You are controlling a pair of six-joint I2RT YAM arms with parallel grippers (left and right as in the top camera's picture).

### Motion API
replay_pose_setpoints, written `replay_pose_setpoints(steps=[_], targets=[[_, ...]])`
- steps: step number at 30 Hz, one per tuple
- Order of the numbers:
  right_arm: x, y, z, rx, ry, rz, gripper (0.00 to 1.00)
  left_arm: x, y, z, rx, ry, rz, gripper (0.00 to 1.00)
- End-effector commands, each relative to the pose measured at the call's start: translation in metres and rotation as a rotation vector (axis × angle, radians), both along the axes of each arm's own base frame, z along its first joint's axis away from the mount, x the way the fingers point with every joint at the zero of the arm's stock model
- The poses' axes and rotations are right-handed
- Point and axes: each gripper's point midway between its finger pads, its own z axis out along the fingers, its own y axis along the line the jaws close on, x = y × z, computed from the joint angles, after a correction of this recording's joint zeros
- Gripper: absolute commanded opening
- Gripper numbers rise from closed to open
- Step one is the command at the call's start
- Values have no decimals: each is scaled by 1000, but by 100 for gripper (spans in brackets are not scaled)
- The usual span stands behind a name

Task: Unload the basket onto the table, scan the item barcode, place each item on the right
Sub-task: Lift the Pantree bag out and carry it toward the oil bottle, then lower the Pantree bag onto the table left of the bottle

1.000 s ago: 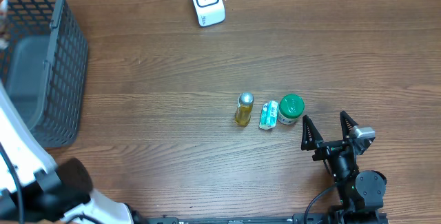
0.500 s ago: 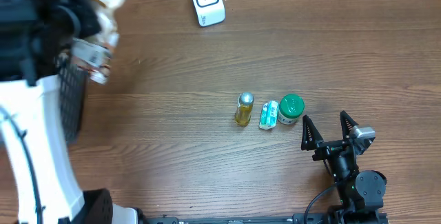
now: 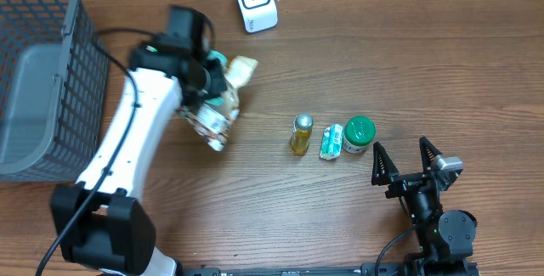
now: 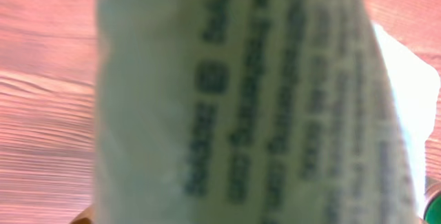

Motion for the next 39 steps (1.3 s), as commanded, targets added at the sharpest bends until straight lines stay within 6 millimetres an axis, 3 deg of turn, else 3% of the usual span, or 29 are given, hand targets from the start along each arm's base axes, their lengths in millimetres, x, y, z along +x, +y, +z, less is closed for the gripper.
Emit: replay_pose_setpoints(steps=[1, 4, 9, 26, 35, 39], targets=[[0, -2, -2, 0, -2, -10, 100, -13, -25, -25, -38, 20, 57, 4], [0, -2, -2, 0, -2, -10, 100, -20, -39, -46, -9, 8, 53, 4], [0, -2, -2, 0, -2, -10, 100, -32, -45, -68, 45, 0, 143, 4], [0, -2, -2, 0, -1, -10, 100, -37, -51, -87, 96, -64, 189, 5], [0, -2, -2, 0, -2, -10, 100, -39, -50, -89, 100, -57, 187, 17], [0, -2, -2, 0, -2, -10, 100, -41, -49, -89, 105, -50, 186, 33]])
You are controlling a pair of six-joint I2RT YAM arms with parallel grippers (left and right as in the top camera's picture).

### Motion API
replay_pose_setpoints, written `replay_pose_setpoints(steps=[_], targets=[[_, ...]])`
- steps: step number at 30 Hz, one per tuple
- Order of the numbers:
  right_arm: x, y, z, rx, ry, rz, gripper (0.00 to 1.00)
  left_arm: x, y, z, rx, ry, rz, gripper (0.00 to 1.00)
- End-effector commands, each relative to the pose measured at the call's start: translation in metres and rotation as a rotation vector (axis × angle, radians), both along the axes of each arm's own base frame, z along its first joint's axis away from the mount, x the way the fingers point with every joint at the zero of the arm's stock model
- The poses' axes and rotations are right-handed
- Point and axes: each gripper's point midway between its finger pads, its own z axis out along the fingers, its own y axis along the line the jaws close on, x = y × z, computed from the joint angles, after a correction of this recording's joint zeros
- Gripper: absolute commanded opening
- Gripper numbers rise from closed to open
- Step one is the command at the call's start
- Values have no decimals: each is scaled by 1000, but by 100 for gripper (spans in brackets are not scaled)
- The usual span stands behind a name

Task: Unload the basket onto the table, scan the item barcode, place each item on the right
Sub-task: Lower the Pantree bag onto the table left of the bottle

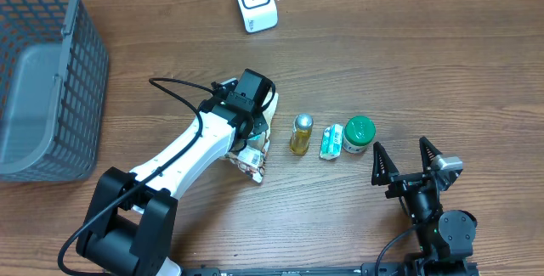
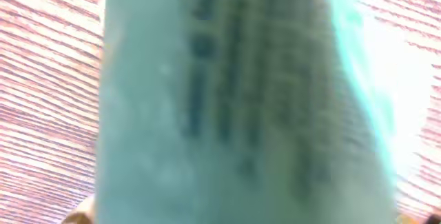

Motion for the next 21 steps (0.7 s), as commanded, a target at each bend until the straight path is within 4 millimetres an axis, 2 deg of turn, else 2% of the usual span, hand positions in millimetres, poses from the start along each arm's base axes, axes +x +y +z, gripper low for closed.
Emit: replay_pose_setpoints(steps=[1, 3, 6, 14, 17, 21], targets=[[0, -2, -2, 0, -2, -10, 100, 0, 4, 4, 18, -18, 4, 38], [0, -2, -2, 0, -2, -10, 100, 0, 3, 4, 22, -16, -18, 51], [0, -2, -2, 0, -2, -10, 100, 0, 3, 4, 39, -16, -59, 58], [0, -2, -2, 0, -2, -10, 100, 0, 4, 4, 98, -17, -205, 59], [0, -2, -2, 0, -2, -10, 100, 1, 3, 5, 115, -21, -250, 54], [0, -2, -2, 0, -2, -10, 100, 8, -3, 20, 110, -31, -334, 53]])
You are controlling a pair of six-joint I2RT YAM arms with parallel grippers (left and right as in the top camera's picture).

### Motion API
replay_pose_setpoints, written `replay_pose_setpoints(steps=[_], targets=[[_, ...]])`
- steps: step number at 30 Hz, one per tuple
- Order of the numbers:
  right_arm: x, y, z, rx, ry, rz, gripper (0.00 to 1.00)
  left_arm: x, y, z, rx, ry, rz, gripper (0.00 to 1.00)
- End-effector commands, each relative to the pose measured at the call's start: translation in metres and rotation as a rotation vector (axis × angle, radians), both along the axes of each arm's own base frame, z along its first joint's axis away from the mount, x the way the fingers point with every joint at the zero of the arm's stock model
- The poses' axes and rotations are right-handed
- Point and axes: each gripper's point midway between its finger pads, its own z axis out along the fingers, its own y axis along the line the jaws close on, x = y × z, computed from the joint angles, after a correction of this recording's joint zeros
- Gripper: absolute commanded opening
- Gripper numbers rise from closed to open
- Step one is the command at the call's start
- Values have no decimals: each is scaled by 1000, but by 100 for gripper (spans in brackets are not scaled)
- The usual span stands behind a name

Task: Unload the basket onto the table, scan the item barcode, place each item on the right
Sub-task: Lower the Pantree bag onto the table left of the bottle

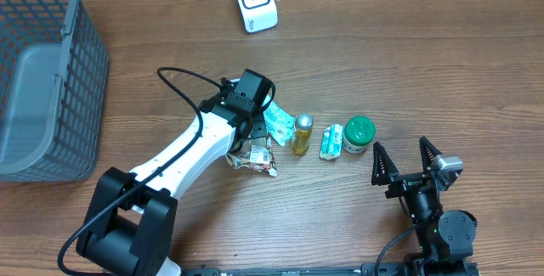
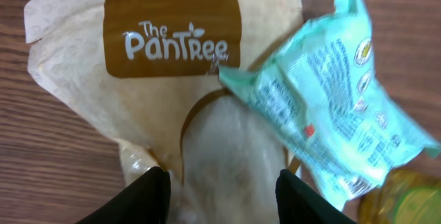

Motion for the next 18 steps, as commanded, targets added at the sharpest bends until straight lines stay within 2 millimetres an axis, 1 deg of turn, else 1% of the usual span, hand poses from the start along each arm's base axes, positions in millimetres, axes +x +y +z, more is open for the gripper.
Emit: replay_pose_setpoints(steps=[1, 3, 4, 6, 7, 8, 9, 10, 13, 18], targets=[[0, -2, -2, 0, -2, -10, 100, 11, -5, 26, 2, -30, -110, 54], [0, -2, -2, 0, -2, -10, 100, 13, -7, 41, -20, -13, -111, 54], [0, -2, -2, 0, -2, -10, 100, 12, -9, 47, -36, 1, -115, 53], [0, -2, -2, 0, -2, -10, 100, 7, -14, 56, -69, 38, -138, 47], [0, -2, -2, 0, -2, -10, 100, 3, -17, 57, -85, 57, -153, 44], [0, -2, -2, 0, -2, -10, 100, -3, -19, 56, -99, 81, -161, 38], [0, -2, -2, 0, -2, -10, 100, -7, -19, 54, -104, 104, -164, 34], [0, -2, -2, 0, -2, -10, 100, -12, -18, 51, -100, 131, -165, 33], [0, -2, -2, 0, -2, -10, 100, -27, -11, 39, -66, 214, -158, 33], [0, -2, -2, 0, -2, -10, 100, -43, -3, 21, -22, 319, -154, 31]])
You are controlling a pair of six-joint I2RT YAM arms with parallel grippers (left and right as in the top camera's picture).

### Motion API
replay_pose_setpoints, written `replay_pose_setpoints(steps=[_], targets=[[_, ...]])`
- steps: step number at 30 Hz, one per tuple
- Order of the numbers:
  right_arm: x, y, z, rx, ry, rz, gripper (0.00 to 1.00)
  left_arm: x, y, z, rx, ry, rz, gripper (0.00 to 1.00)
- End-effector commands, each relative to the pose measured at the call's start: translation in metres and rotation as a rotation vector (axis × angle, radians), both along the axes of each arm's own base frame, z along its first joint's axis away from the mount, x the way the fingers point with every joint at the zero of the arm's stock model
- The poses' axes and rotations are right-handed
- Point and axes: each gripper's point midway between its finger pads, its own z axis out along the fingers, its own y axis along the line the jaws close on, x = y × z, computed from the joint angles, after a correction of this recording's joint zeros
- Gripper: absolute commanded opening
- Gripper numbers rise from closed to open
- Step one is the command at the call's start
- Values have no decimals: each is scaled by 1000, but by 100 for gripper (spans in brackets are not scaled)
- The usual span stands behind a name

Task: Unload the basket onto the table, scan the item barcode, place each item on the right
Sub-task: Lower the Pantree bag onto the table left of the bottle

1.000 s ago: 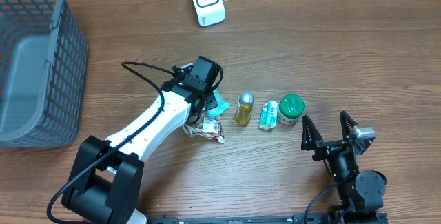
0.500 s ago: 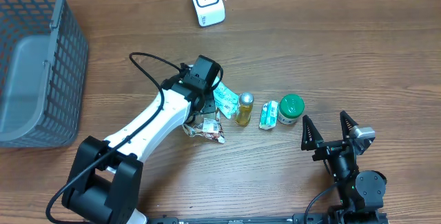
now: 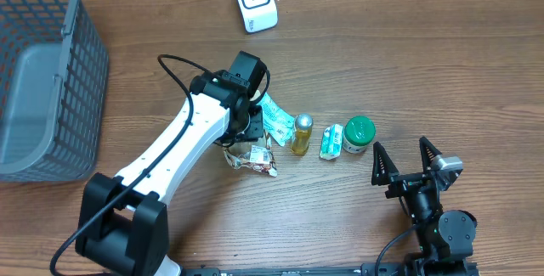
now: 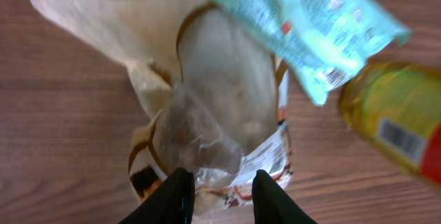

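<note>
A brown-and-clear snack bag lies flat on the table, also seen from overhead. A teal packet rests across its upper right corner, with a yellow bottle beside it. My left gripper hovers open over the bag's lower end, nothing between its fingertips. The white scanner stands at the far edge. My right gripper is open at the near right, away from everything.
A grey mesh basket fills the far left. Right of the yellow bottle lie a small green-white packet and a green-lidded jar. A black cable loops above the left arm.
My left wrist has shifted toward the snack bag's lower end and drawn back a little. Its fingers stand closer together but still hold nothing. Bag, packet and bottle lie as before.
First my left gripper held a packet up, left of the scanner, its print filling the wrist view. Then it was low over the table beside the yellow bottle, packet still close. Then the teal packet and snack bag lay released under open fingers, as now.
</note>
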Motion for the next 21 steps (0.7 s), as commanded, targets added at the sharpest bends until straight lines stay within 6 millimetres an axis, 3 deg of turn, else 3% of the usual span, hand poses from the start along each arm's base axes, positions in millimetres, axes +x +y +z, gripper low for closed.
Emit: replay_pose_setpoints(steps=[1, 9, 14, 18, 21], targets=[[0, -2, -2, 0, -2, -10, 100, -9, 1, -19, 22, 85, -27, 32], [0, -2, -2, 0, -2, -10, 100, -50, 22, -66, 155, 368, -106, 36], [0, -2, -2, 0, -2, -10, 100, -62, 28, -84, 192, 463, -138, 47], [0, -2, -2, 0, -2, -10, 100, -61, 31, -81, 199, 462, -146, 50], [0, -2, -2, 0, -2, -10, 100, -55, 34, -67, 184, 437, -129, 52]])
